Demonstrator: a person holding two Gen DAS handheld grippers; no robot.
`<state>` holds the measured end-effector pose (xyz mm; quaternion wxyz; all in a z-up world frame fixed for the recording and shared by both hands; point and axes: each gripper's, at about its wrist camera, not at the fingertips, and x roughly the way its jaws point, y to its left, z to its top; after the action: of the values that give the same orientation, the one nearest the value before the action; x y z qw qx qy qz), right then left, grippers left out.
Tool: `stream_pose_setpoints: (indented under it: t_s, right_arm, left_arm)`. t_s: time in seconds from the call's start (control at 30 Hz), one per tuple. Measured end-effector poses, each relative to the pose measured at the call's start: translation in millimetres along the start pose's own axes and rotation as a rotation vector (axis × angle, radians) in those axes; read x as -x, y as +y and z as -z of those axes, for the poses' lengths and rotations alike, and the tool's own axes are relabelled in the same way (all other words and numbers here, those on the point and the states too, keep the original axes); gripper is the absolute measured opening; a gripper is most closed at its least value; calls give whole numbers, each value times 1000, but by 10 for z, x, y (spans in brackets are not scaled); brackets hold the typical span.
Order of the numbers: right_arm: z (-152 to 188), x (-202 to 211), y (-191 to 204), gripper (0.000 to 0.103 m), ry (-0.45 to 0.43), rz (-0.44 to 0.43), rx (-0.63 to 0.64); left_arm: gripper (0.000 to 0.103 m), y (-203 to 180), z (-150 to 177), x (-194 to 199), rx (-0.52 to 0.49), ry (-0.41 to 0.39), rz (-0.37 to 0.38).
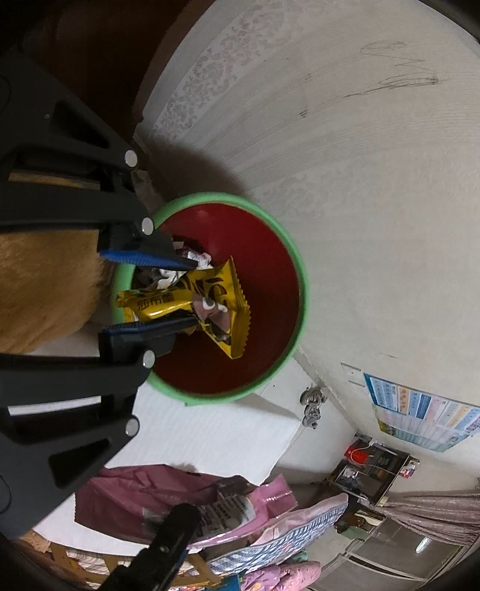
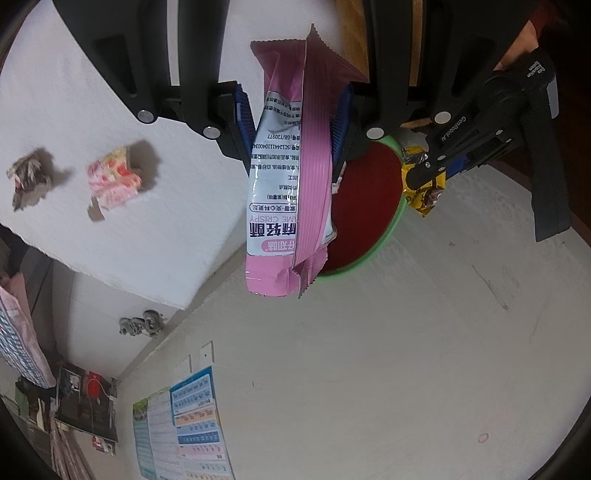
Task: Collect trash
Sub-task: 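Open both tools over the bin to drop the yellow wrapper and pink bag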
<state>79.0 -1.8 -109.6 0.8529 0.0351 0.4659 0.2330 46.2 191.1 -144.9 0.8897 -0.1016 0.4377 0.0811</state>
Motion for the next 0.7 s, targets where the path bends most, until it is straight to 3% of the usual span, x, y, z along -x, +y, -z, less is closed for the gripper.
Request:
stream_pose_setpoints:
  t_s: [0.7]
  right_arm:
    - [-455, -567, 256, 36, 39, -46, 60]
  left_arm:
    - [24, 267, -317, -551, 31, 68, -34]
